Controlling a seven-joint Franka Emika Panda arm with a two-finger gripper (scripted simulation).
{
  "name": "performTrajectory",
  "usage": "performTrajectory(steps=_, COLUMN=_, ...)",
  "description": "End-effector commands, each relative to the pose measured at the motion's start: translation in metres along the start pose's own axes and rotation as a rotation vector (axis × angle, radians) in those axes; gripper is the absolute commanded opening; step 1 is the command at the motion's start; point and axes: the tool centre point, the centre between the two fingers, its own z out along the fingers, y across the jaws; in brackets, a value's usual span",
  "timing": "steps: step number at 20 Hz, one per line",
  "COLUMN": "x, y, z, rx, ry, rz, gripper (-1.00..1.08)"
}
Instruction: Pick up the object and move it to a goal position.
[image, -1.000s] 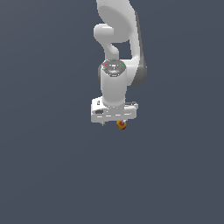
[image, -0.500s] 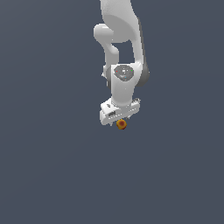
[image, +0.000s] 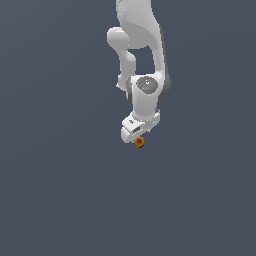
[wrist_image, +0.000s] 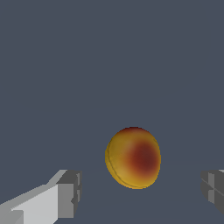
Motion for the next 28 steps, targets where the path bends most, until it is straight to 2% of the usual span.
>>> performTrajectory(steps=1, x=-0.001, y=-0.004, z=0.002, rx=0.0, ry=0.0, rz=-0.026, gripper=1.0)
performTrajectory(steps=8, x=-0.001, y=-0.005, z=0.006, rx=0.001, ry=-0.001, rz=-0.029, gripper=1.0)
performTrajectory(steps=18, x=-0.003, y=-0.006, z=0.046, rx=0.001, ry=0.0, rz=-0.034, gripper=1.0)
performTrajectory(steps=23, x=-0.002, y=-0.005, z=0.053, rx=0.001, ry=0.0, rz=-0.035, gripper=1.0)
performTrajectory(steps=24, x=-0.002, y=-0.005, z=0.053, rx=0.001, ry=0.0, rz=-0.035, gripper=-1.0)
performTrajectory(steps=28, x=-0.002, y=-0.005, z=0.053, rx=0.001, ry=0.0, rz=-0.035, gripper=-1.0)
